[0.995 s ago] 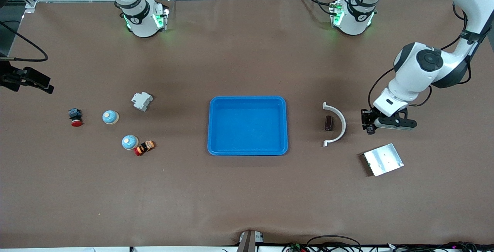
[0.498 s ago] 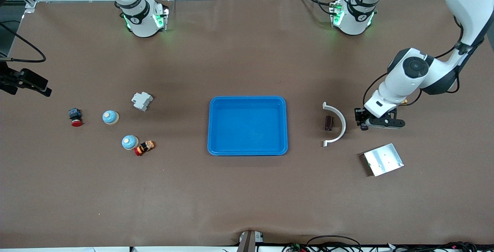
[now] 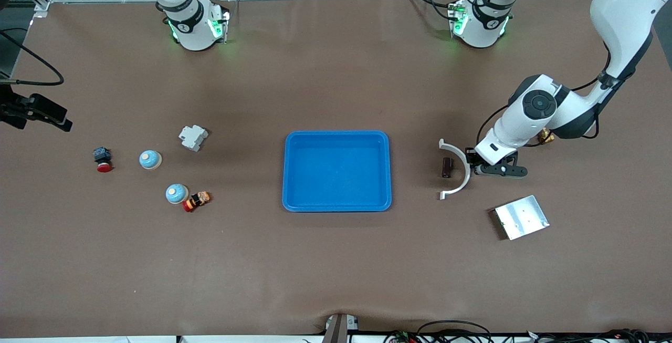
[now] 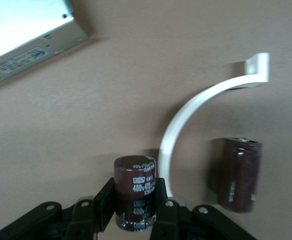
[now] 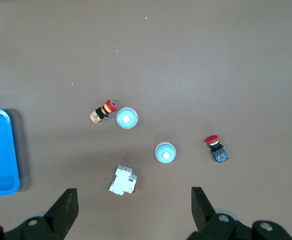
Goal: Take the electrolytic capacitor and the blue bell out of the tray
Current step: 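Lower the capacitor beside the white arc and open the left gripper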
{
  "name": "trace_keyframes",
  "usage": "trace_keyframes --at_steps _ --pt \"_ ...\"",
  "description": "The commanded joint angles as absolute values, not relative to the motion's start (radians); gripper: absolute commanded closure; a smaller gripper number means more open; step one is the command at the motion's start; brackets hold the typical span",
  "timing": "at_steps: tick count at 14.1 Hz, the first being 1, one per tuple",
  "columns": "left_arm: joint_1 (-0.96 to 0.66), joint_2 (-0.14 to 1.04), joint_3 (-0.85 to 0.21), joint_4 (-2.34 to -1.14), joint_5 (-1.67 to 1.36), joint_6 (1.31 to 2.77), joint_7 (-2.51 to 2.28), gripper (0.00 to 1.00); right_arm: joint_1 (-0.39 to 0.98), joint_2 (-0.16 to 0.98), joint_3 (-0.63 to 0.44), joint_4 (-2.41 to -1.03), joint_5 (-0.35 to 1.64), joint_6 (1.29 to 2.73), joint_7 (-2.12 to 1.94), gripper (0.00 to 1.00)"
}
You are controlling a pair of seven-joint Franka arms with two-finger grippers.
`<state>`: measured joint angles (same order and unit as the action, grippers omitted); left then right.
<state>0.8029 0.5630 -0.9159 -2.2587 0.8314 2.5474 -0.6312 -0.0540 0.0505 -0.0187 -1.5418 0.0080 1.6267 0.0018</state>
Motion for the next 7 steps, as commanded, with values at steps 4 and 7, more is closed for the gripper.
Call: trace_keyframes --at_steps 4,7 --pt "0.804 0.626 -0.851 -2.223 0.943 2.539 -0.635 1.00 -0.077 0.032 -0.015 -1.568 0.025 1.620 0.003 0.00" --pt "0.802 0.641 -0.848 -2.223 0.951 2.539 -0.646 1.00 -0.068 0.032 -0.014 -1.566 0.023 1.624 0.003 0.00"
